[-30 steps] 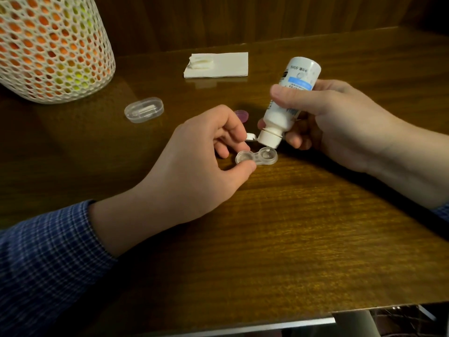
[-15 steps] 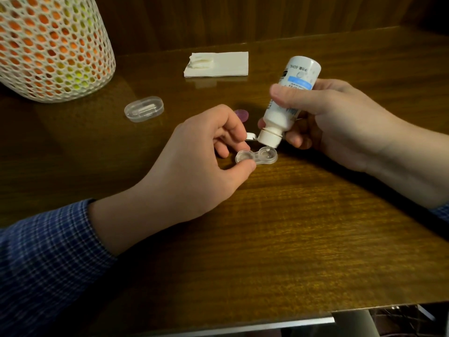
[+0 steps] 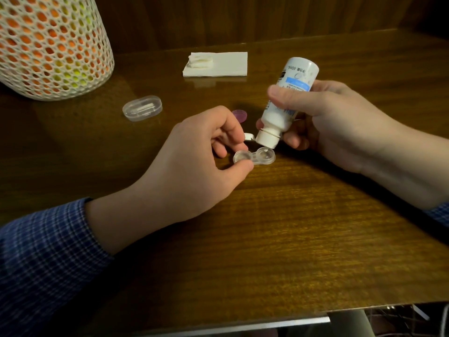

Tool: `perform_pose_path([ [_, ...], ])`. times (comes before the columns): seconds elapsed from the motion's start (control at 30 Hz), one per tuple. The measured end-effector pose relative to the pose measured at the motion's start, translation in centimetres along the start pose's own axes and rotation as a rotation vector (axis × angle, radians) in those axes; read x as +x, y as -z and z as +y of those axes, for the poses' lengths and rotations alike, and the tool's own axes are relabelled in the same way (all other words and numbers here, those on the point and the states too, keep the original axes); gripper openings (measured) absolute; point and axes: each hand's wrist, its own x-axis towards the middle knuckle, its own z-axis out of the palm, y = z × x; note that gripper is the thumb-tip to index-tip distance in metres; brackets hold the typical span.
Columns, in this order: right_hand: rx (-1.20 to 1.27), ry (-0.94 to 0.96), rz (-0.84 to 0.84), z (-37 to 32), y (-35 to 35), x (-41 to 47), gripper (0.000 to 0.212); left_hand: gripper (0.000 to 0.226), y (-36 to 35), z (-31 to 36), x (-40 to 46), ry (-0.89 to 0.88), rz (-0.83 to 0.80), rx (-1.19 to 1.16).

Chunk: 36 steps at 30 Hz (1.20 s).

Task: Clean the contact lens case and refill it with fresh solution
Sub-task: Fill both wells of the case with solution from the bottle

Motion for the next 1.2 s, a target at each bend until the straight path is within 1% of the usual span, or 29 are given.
perform_pose_path([
  [1.2, -0.012, -0.024, 0.019, -0.12, -0.07, -0.03, 0.02, 0.027, -0.02, -0.07, 0.06, 0.002, -0.012, 0.008],
])
